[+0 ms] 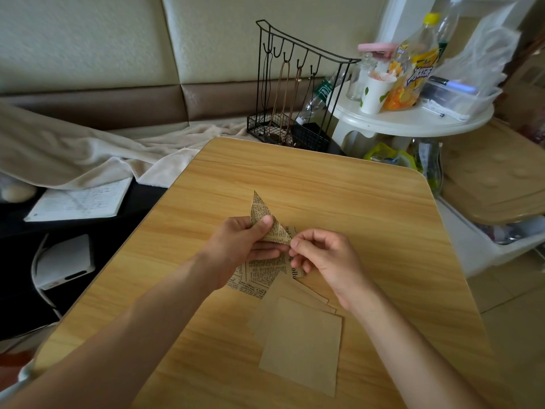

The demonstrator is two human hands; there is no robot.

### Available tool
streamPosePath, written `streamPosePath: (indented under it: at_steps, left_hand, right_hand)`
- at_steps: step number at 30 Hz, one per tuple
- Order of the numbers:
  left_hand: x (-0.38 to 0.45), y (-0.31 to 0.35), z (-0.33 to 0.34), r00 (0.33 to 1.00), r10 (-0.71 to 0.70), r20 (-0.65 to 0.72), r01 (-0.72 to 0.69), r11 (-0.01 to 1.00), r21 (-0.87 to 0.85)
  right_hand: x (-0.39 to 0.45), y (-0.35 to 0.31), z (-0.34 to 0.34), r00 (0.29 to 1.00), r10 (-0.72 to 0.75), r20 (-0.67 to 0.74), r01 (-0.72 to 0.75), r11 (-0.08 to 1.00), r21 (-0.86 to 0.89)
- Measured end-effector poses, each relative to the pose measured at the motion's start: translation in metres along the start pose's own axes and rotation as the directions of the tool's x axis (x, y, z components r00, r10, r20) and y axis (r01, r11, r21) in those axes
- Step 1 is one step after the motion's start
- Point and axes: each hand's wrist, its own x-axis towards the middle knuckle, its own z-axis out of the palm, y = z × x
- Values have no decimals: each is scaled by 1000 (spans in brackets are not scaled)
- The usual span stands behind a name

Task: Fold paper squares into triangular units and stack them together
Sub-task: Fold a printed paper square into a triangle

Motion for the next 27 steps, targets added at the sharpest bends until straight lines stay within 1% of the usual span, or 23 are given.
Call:
streamPosePath:
  at_steps: [6, 8, 13, 17, 20, 24, 27]
  left_hand:
    - [-1, 0, 1, 1000, 20, -11, -20, 1000, 15]
    - [0, 0, 1, 1000, 1, -10, -1, 1000, -7]
    - [3, 2, 6, 993, -76, -88, 69, 994, -88]
    - [3, 4, 6, 989, -113, -98, 98, 984, -146]
    - [2, 6, 5, 989, -99, -106, 84, 987, -137]
    - [0, 6, 2, 981, -56, -187, 38, 995, -97]
    - [0, 6, 1, 977, -60, -204, 43, 995, -89]
  right_hand:
    - [-1, 0, 0, 1000, -1, 16, 2, 1000, -24]
    - [-1, -1, 1, 1000, -6, 10, 6, 998, -55]
    - [-1, -1, 2, 1000, -27, 4, 27, 991, -130]
    - [-2, -2, 3, 998, -58, -3, 57, 983, -175]
    - [-2, -4, 4, 997, -83, -7, 79, 970, -231]
    - [-4, -5, 5, 995, -99, -1, 94, 954, -284]
    - [-6, -6, 6, 993, -115, 6, 111, 941, -321]
